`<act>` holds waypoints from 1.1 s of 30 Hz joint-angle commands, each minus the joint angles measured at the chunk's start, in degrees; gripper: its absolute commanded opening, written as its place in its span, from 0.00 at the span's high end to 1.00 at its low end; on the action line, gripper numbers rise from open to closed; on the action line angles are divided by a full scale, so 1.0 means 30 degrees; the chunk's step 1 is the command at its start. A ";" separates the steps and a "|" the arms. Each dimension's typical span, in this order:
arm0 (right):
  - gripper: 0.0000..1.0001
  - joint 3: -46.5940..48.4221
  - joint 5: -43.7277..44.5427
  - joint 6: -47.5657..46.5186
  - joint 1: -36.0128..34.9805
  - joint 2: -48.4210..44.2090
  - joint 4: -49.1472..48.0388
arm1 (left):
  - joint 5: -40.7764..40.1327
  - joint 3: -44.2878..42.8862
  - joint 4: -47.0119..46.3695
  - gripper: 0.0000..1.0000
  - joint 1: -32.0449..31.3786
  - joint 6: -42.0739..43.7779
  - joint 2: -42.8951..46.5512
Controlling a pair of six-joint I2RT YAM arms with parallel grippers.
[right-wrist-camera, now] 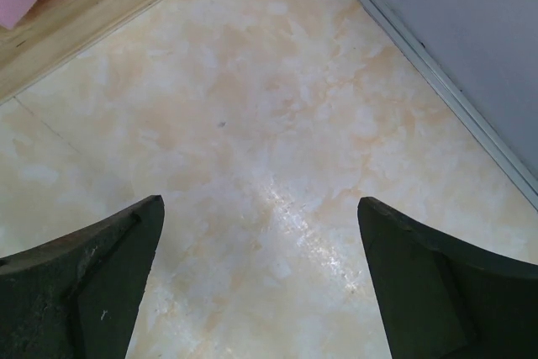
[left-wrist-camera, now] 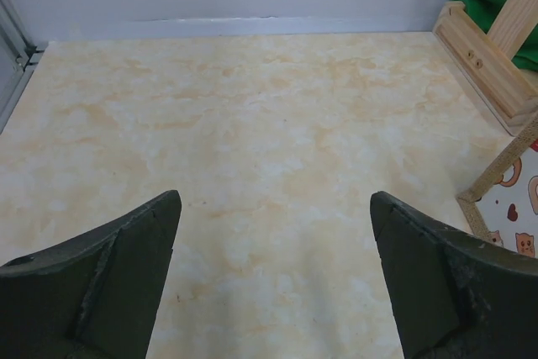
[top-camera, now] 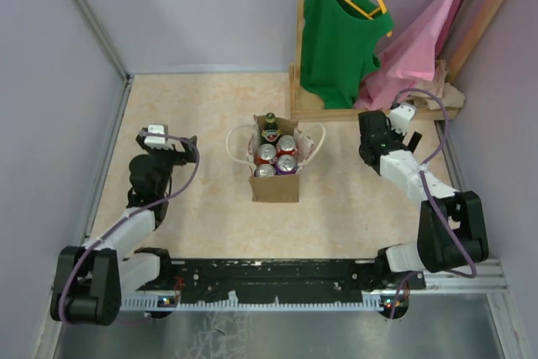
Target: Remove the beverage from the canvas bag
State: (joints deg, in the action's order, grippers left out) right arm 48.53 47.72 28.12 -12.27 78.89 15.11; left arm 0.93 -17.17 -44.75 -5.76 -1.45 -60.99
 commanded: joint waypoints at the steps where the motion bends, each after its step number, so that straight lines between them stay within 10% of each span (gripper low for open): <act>1: 0.01 0.0792 0.0549 -0.0017 -0.0549 -0.0936 0.0050 | -0.0285 -0.0114 0.0418 0.00 -0.0297 0.0483 0.0436; 33: 0.01 0.5619 -0.1087 -0.6440 -0.9371 -0.7880 -0.0907 | 0.5152 -0.9207 0.9290 0.00 -0.0952 -0.2518 0.1072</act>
State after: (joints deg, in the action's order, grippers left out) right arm 62.13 42.22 15.11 -34.09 53.47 15.27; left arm 11.88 -41.71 -23.00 -8.34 -4.73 -56.53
